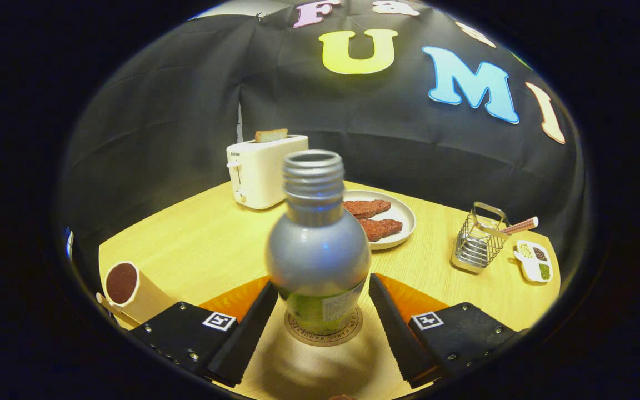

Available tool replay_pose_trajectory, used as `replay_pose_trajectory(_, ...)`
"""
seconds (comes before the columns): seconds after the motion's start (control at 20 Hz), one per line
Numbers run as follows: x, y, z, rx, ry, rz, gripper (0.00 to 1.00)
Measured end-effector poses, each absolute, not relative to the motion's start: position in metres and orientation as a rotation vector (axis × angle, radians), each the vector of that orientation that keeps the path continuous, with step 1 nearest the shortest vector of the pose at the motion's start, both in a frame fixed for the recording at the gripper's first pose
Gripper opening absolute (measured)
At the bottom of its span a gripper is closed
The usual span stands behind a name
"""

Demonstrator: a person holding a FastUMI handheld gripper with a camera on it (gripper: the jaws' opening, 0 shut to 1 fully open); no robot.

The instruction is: Take the bottle from table, then pour the juice into the cup, finally place the bottle on the coaster

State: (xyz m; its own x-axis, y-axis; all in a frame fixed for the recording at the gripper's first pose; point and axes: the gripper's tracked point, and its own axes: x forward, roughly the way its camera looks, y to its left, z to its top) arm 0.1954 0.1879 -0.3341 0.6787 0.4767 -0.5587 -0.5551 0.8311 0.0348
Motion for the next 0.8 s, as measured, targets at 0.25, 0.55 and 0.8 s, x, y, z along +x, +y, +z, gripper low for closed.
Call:
replay_pose_trajectory(0.25,0.174,0.172,-0.288,-0.115,0.523,0.504,0.99)
replay_pose_trajectory(0.55,0.143,0.156,-0.228,-0.106,0.453,0.431,0.99)
replay_pose_trajectory(0.8,0.12,0.14,-0.182,-0.09,0.391,0.369,0.99)
